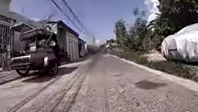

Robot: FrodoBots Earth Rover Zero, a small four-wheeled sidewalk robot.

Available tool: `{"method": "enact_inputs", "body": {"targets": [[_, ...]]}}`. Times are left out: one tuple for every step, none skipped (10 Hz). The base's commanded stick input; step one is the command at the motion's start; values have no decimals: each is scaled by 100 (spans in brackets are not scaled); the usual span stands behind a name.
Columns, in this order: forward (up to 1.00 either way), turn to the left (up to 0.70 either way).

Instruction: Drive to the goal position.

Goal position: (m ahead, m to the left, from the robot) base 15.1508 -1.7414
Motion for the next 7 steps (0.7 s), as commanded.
{"method": "enact_inputs", "body": {"targets": [[100,0],[100,0],[100,0],[100,0],[100,0],[100,0],[100,0]]}}
